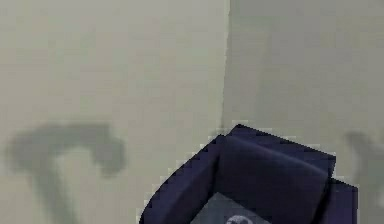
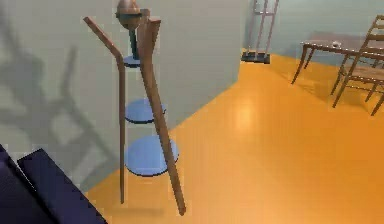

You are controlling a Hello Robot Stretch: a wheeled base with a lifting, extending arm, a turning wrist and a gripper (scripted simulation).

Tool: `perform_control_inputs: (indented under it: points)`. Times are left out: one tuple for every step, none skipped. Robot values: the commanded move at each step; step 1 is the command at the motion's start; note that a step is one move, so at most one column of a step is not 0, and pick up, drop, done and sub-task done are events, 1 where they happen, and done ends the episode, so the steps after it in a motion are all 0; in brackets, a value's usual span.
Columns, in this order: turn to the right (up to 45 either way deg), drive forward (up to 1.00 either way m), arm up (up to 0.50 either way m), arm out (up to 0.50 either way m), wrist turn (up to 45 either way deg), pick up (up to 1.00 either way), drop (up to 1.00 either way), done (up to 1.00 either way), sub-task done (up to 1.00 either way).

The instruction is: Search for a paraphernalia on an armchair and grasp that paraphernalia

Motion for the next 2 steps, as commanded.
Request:
perform_control_inputs:
  points:
    - [-45.0, 0.0, 0.0, 0.0, 0.0, 0.0, 0.0, 0.0, 0.0]
    - [-21.0, 0.0, 0.0, 0.0, 0.0, 0.0, 0.0, 0.0, 0.0]
